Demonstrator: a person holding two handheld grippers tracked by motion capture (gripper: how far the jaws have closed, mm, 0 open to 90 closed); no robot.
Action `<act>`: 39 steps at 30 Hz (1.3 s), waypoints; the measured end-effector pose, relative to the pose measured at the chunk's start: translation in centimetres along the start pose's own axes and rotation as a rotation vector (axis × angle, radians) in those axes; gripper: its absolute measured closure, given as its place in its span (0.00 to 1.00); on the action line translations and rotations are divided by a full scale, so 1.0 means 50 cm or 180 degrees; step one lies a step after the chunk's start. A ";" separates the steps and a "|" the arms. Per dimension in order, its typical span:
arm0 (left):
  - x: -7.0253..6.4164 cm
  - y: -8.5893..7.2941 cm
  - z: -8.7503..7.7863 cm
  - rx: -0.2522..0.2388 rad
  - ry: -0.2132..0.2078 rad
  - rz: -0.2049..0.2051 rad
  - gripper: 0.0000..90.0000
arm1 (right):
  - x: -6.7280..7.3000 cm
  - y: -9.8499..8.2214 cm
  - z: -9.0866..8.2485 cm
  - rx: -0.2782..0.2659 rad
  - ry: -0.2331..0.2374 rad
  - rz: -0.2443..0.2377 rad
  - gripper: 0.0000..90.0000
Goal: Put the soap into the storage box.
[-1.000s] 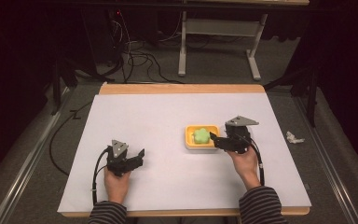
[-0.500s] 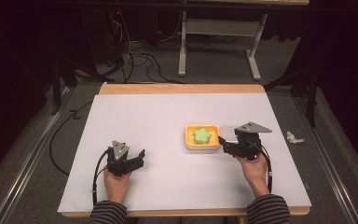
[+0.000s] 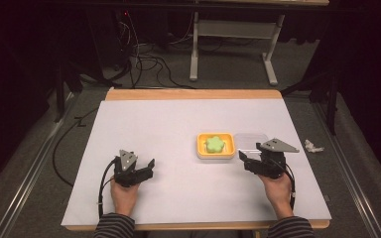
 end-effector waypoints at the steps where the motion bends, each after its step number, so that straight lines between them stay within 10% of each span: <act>1: 0.001 0.000 0.000 0.0002 0.0003 0.0005 0.21 | 0.000 -0.003 -0.003 0.0002 -0.0014 0.0006 0.31; 39: 0.000 0.002 -0.002 0.0022 -0.0040 -0.0051 0.21 | 0.008 -0.091 -0.012 0.0048 -0.0049 0.0166 0.33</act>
Point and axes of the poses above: each handheld gripper's, and its own axes: z roughly forward along the jaws, y roughly out of its top, x roughly to its left, the point moved 3 cm from there along z, roughly forward along the jaws, and after that the axes turned 11 degrees about -z, right-handed, at the moved point
